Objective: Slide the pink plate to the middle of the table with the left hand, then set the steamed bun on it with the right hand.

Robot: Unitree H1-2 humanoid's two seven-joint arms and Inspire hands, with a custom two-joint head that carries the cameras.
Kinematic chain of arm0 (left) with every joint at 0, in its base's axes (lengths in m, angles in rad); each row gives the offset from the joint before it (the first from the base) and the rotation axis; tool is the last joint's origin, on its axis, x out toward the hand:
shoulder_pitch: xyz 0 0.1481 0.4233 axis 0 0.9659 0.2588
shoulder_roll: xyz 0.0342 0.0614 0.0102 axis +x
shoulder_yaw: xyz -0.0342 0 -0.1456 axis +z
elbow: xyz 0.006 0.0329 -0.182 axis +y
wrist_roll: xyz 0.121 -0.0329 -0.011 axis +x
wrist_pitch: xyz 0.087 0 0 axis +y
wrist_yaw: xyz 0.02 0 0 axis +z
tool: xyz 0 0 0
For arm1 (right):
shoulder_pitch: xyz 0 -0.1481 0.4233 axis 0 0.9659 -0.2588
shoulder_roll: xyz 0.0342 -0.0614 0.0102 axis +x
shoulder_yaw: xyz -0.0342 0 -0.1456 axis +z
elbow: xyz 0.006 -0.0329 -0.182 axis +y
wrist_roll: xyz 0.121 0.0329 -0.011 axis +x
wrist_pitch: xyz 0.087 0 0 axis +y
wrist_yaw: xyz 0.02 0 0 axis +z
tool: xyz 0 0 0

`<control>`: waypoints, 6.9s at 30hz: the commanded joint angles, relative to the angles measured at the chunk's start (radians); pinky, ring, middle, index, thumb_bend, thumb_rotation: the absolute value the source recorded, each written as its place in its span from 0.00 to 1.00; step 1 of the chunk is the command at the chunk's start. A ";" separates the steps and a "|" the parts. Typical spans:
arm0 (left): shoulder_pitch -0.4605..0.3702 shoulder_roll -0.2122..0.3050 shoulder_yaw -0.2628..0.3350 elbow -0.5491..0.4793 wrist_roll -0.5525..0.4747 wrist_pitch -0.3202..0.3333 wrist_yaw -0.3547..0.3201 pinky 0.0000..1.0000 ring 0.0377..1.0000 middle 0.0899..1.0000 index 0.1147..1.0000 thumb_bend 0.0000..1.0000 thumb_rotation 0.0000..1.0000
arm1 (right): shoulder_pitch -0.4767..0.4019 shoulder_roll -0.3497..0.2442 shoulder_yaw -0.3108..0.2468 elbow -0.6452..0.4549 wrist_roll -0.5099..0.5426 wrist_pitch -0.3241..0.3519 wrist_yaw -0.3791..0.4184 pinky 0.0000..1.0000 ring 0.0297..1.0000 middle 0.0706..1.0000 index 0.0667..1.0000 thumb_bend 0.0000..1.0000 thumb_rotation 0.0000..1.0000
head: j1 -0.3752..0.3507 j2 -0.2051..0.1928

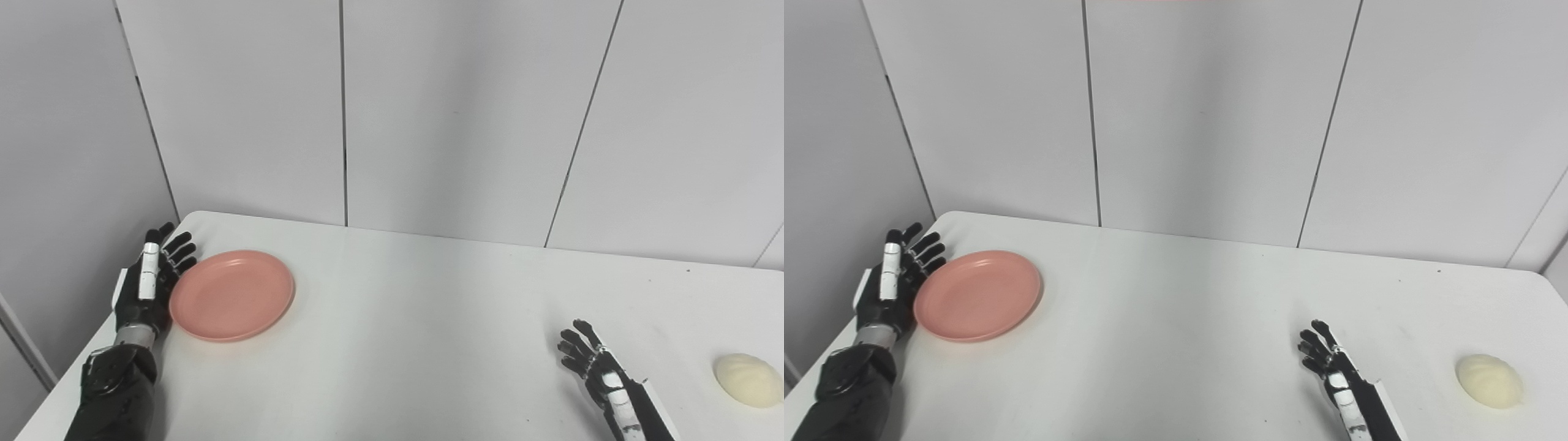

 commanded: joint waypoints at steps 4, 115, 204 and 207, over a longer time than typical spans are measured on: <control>0.017 -0.022 -0.018 -0.043 0.005 0.018 -0.001 0.79 0.80 0.80 0.86 0.87 0.85 | 0.015 -0.001 0.007 0.046 0.000 -0.066 0.003 0.91 0.90 0.91 0.94 0.75 1.00 | 0.000 0.001; 0.014 -0.398 -0.268 -0.322 0.075 0.256 -0.090 0.83 0.84 0.83 0.85 0.76 0.83 | -0.048 0.049 0.002 -0.376 -0.568 0.187 -0.269 0.79 0.84 0.88 0.88 0.88 0.85 | -0.413 0.078; -0.007 -0.374 -0.316 -0.247 0.090 0.254 -0.127 0.83 0.82 0.84 0.86 0.71 0.88 | -0.381 -0.660 0.214 0.080 -0.952 0.627 0.415 0.19 0.24 0.43 0.45 0.53 0.00 | -0.406 0.077; -0.009 -0.374 -0.315 -0.243 0.090 0.256 -0.128 0.82 0.82 0.83 0.86 0.72 0.88 | -0.381 -0.669 0.221 0.074 -0.954 0.621 0.407 0.22 0.28 0.38 0.48 0.52 0.00 | -0.407 0.076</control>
